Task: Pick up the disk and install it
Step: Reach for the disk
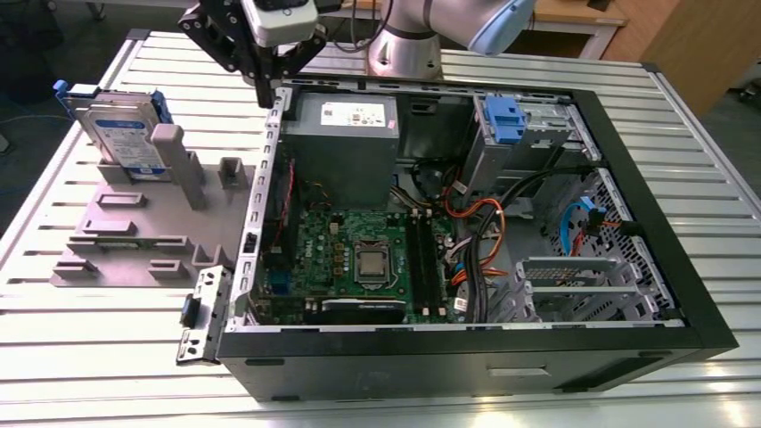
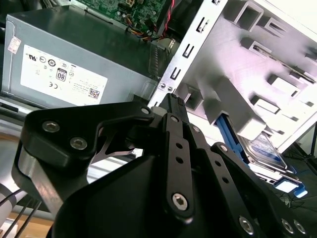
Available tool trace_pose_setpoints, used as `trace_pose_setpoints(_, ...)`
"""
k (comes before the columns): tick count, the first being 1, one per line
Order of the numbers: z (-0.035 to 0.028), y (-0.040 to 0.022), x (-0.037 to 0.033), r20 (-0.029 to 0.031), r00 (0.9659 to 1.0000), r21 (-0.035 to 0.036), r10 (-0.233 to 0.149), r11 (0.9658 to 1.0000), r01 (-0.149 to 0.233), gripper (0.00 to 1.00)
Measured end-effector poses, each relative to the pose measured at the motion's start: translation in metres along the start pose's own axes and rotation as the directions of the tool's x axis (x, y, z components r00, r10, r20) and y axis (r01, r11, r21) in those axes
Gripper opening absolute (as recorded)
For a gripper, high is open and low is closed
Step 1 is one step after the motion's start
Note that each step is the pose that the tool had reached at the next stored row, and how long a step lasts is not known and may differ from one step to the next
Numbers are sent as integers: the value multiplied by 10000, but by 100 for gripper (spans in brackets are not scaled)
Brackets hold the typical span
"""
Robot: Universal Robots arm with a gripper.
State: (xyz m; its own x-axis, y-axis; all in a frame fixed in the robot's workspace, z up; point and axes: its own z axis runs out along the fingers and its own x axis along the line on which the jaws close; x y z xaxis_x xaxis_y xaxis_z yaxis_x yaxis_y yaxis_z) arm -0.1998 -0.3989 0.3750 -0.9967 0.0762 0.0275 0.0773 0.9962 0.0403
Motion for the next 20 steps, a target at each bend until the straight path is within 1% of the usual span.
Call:
trace_pose_setpoints(1,8,-1,4,-31,10000,1,1,10000,-1,11)
trace_pose_setpoints(20,30,-2,8,-140,9999,10,6,10000,-6,11)
